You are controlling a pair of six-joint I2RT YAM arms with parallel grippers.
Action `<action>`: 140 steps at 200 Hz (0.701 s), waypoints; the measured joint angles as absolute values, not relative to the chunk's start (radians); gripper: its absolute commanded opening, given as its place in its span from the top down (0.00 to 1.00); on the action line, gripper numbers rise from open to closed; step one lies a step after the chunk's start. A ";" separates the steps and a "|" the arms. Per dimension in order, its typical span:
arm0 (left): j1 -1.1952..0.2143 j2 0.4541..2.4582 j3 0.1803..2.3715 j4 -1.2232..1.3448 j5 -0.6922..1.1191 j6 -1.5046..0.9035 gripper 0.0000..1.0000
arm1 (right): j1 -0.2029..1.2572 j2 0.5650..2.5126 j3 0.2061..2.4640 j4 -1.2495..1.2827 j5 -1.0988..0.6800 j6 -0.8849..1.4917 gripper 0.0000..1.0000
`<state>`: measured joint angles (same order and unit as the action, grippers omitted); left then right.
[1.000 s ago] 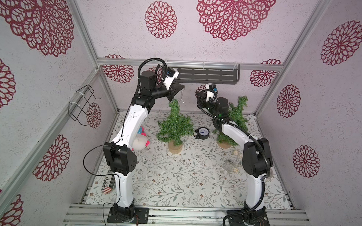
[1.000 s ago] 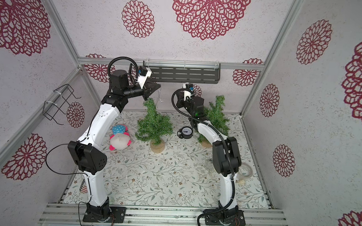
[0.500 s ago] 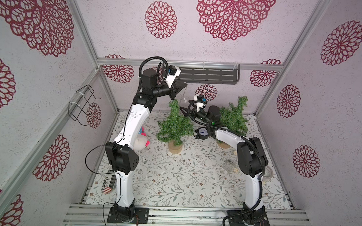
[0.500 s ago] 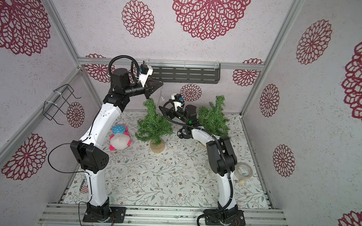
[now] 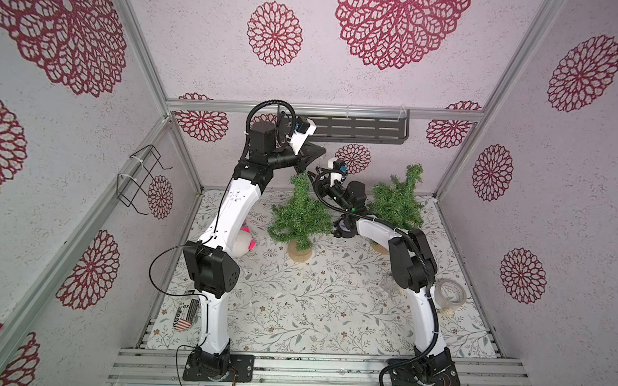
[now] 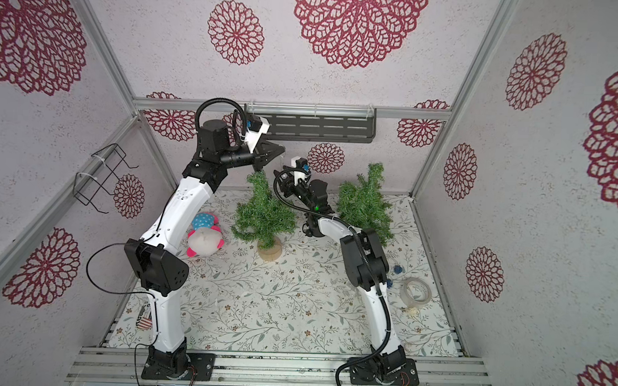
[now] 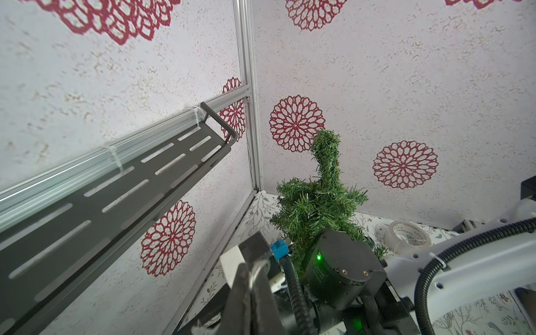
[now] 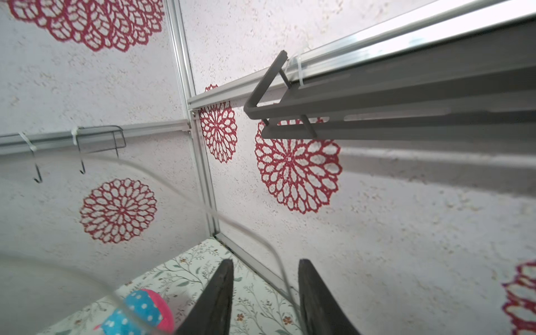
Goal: Wrap string light around the christmas tree
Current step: Wrap the light string around the Christmas tree.
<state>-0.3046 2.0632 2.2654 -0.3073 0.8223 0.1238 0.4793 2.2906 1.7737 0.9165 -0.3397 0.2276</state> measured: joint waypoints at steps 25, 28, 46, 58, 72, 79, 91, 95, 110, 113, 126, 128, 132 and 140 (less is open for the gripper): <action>-0.304 2.057 2.246 -0.311 0.821 0.131 0.95 | 0.466 2.278 1.758 0.917 -0.336 0.225 1.00; -0.304 2.056 2.240 -0.312 0.820 0.132 0.94 | 0.464 2.272 1.750 0.914 -0.333 0.232 1.00; -0.297 2.042 2.205 -0.312 0.812 0.138 0.89 | 0.453 2.233 1.705 0.902 -0.319 0.229 1.00; -0.291 2.032 2.194 -0.311 0.807 0.143 0.82 | 0.444 2.196 1.678 0.875 -0.305 0.226 1.00; -0.286 2.023 2.190 -0.316 0.802 0.151 0.69 | 0.434 2.150 1.664 0.839 -0.286 0.225 1.00; -0.283 2.020 2.190 -0.319 0.801 0.152 0.64 | 0.429 2.124 1.662 0.812 -0.278 0.221 1.00; -0.278 2.017 2.186 -0.319 0.797 0.155 0.58 | 0.418 2.079 1.661 0.778 -0.263 0.216 1.00; -0.276 2.015 2.183 -0.319 0.796 0.150 0.56 | 0.414 2.064 1.661 0.765 -0.260 0.211 1.00; -0.267 2.001 2.157 -0.323 0.784 0.156 0.51 | 0.401 2.007 1.661 0.713 -0.246 0.191 1.00; -0.264 1.994 2.149 -0.324 0.780 0.155 0.50 | 0.398 1.995 1.661 0.700 -0.242 0.184 1.00; -0.254 1.972 2.119 -0.329 0.763 0.158 0.42 | 0.392 1.947 1.663 0.649 -0.233 0.155 1.00; -0.253 1.970 2.116 -0.329 0.761 0.157 0.42 | 0.391 1.941 1.664 0.641 -0.233 0.153 1.00; -0.248 1.961 2.108 -0.331 0.753 0.159 0.41 | 0.390 1.929 1.668 0.621 -0.231 0.144 1.00; -0.240 1.946 2.093 -0.334 0.741 0.156 0.39 | 0.387 1.909 1.679 0.585 -0.229 0.127 1.00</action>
<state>-0.2401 1.9465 2.0926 -0.3340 0.7414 0.1558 0.3866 1.9095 1.6794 0.5850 -0.2287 0.1272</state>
